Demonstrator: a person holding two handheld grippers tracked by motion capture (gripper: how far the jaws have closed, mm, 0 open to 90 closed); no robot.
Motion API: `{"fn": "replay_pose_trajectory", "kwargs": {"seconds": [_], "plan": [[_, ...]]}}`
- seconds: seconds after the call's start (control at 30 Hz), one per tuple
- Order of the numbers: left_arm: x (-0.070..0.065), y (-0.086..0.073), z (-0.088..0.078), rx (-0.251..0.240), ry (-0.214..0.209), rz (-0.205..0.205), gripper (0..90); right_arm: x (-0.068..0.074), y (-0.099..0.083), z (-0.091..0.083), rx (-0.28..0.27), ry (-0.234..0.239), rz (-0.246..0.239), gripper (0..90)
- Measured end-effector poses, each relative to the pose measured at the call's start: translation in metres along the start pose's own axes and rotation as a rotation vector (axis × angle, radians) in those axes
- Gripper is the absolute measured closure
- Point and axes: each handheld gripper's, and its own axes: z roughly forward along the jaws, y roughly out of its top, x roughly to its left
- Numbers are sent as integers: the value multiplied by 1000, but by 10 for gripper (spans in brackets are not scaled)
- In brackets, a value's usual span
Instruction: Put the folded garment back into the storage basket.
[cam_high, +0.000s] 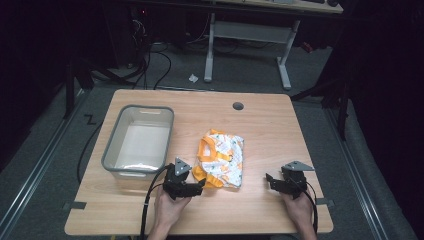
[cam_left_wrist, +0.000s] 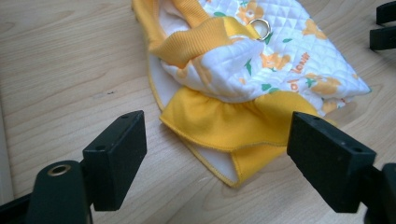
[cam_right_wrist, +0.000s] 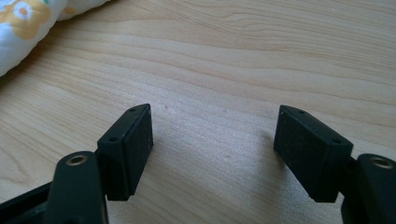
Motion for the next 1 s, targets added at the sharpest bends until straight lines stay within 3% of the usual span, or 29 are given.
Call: {"fn": "replay_pose_trajectory", "kwargs": {"seconds": [0.23,0.5,0.77,1.0], "plan": [[-1,9,-1,-1,-44,-3,239,0,0,0,0,1,1,285],[-1,19,-3,-18,-32,1,248,0,0,0,1,1,1,285],[-1,36,1,4,-50,7,253,0,0,0,0,0,-2,285],[1,55,11,34,-32,11,194,0,0,0,1,-1,-2,285]]}}
